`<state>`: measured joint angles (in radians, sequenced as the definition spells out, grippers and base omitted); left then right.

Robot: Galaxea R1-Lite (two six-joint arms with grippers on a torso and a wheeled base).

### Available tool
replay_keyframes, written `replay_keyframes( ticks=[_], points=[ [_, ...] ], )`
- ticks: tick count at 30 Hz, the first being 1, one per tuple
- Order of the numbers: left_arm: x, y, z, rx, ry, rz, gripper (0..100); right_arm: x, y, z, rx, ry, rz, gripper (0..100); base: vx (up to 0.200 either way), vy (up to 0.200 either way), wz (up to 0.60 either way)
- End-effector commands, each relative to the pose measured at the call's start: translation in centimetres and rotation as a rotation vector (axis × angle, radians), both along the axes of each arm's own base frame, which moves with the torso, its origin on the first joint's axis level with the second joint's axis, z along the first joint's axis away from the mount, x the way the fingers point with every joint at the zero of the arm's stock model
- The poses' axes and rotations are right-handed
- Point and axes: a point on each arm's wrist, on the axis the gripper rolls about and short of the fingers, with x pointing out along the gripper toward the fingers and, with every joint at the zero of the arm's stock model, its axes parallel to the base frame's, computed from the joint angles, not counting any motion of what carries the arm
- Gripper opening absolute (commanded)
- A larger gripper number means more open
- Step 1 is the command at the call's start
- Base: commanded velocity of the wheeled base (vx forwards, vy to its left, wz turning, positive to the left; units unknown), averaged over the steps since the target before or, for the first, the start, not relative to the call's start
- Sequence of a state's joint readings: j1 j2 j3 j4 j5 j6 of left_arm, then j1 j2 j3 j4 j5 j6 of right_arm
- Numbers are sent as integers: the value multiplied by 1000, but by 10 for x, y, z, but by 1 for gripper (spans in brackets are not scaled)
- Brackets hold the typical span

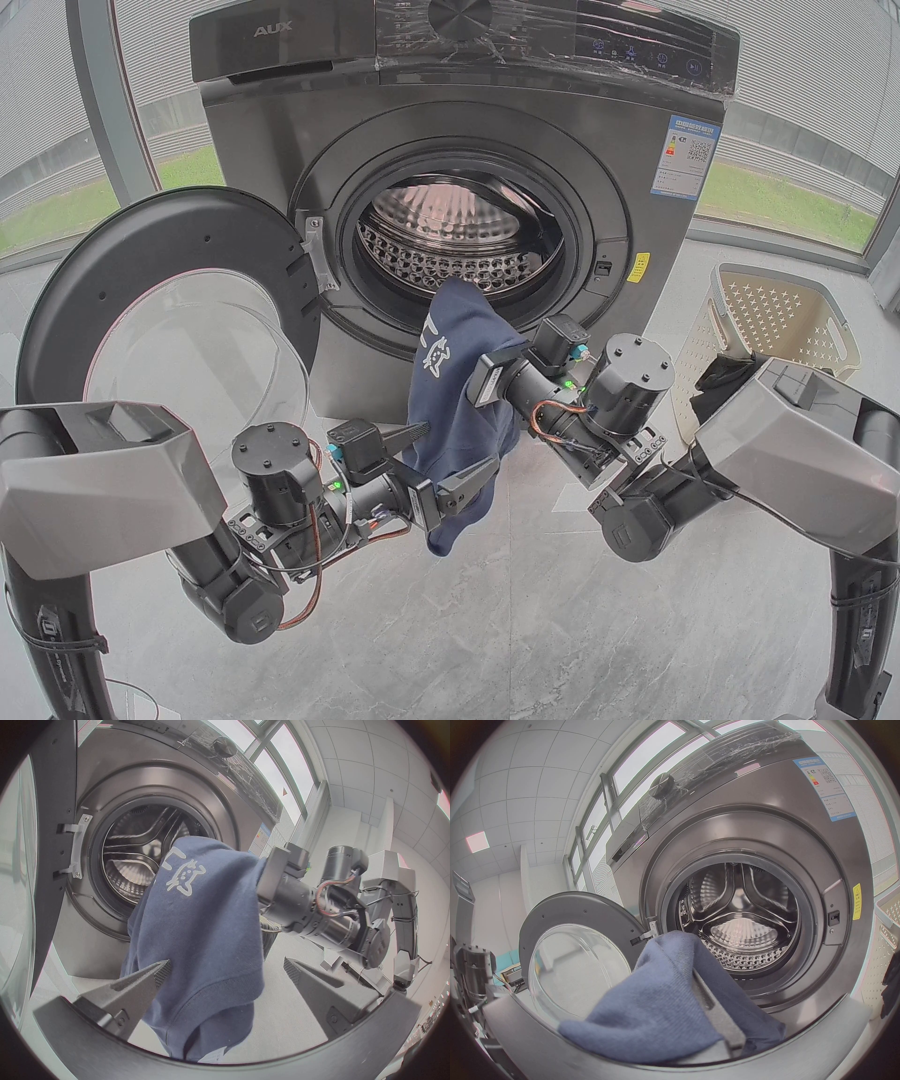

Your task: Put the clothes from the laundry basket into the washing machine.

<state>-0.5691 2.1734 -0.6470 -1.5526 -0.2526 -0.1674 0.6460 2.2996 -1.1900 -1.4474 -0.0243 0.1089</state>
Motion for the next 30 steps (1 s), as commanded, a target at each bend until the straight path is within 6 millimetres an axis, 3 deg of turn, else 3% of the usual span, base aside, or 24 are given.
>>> replay_keyframes(
  ticks=[1, 9, 17, 22, 30],
  points=[
    [12, -4, -14, 9, 6, 18, 100, -7, 4, 4, 6, -5, 17, 0, 0, 0, 0],
    [36, -9, -19, -14, -27, 92, 100, -27, 13, -1, 1, 34, 39, 0, 0, 0, 0],
    [55, -10, -27, -33, -44, 133, 100, -41, 19, 8, 21, 42, 57, 0, 0, 0, 0],
    [61, -12, -31, -37, -47, 147, 100, -49, 22, 16, 32, 32, 75, 0, 0, 0, 0],
    [62, -14, -30, -40, -52, 145, 100, -51, 24, 13, 27, 42, 83, 0, 0, 0, 0]
  ],
)
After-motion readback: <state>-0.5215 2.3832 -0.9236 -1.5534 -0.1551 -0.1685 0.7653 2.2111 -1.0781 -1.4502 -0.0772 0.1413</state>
